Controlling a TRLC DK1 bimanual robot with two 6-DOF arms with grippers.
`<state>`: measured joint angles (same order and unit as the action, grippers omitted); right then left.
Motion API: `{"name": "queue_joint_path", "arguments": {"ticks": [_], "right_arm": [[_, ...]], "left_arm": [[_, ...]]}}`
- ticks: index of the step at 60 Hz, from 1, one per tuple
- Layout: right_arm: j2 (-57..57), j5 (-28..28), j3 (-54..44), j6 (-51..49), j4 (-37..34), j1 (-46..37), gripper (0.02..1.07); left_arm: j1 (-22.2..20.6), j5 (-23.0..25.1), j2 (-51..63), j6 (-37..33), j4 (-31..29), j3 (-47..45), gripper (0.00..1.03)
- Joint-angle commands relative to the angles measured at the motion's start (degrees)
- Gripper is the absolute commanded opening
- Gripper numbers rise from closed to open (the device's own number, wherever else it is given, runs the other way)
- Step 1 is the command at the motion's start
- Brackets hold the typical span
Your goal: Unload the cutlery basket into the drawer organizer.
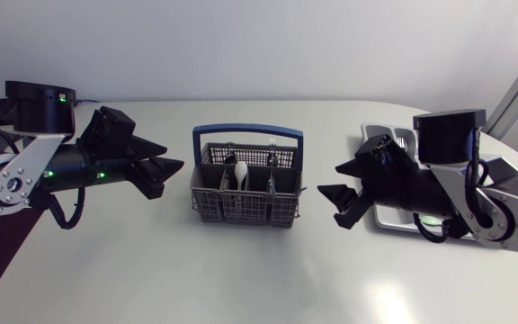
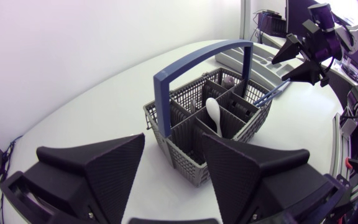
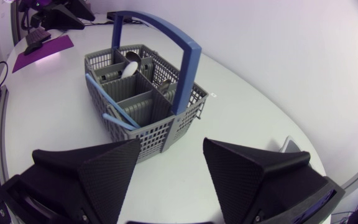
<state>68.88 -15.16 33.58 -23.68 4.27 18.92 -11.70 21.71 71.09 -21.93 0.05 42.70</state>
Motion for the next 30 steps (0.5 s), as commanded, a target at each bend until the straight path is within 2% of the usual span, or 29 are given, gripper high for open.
{"name": "queue_joint_path", "arguments": {"ticks": [1,8,14,22,30], "right_arm": [[-2.09,-0.22,-2.21,-1.54,-0.41,1.83,0.83],[-2.17,-0.14,-2.91,-1.63,-0.23,4.37,0.83],[-1.21,0.39,-3.17,-1.45,0.82,6.31,0.82],[0.90,0.74,-2.73,-1.72,3.29,8.77,0.60],[3.72,3.38,-2.12,-2.60,6.19,10.26,0.43]], "left_arm": [[-3.59,-1.68,-1.66,-1.18,0.91,-2.53,0.69],[-10.09,-6.07,-2.62,-1.36,2.76,-3.85,0.69],[-14.05,-8.71,-2.54,-1.71,4.16,-4.55,0.69],[-17.65,-11.17,-1.74,-2.24,6.19,-5.17,0.69],[-18.97,-12.05,-0.60,-2.32,7.68,-5.70,0.69]]}}
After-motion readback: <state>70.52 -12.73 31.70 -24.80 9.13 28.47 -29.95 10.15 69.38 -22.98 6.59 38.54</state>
